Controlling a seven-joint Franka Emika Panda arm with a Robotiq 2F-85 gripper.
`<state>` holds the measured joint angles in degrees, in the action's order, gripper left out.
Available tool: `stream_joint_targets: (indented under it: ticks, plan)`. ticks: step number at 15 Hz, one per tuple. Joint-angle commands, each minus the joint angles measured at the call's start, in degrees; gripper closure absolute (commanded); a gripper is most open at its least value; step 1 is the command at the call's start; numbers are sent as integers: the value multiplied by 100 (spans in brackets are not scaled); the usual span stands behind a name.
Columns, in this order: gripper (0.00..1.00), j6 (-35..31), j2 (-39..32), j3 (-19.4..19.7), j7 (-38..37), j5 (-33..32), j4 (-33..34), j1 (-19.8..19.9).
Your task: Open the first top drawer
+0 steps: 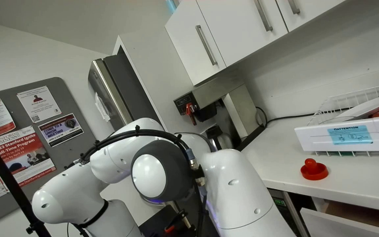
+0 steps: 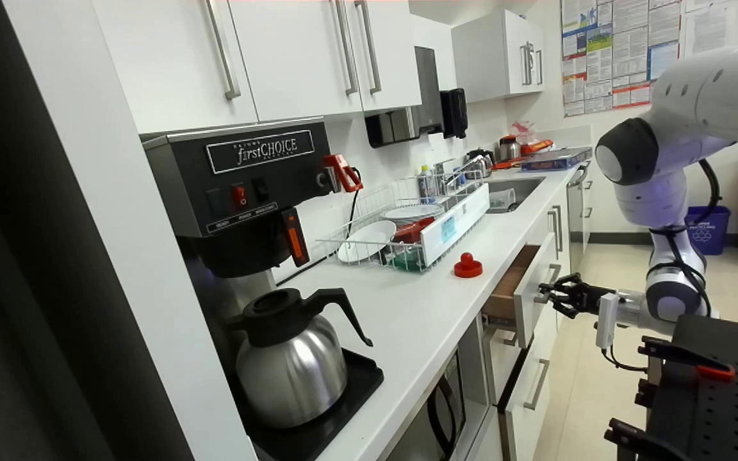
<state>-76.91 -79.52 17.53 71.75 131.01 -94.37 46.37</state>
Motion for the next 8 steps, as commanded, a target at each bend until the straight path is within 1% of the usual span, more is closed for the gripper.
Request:
stream_joint_targets:
  ticks: [1,5,8]
  plan:
    - [96,196,-247,228,-242,-28,-6,285]
    - [96,574,-352,509,-275,-324,-90,549]
    - [96,722,-451,733,-293,-652,-63,757]
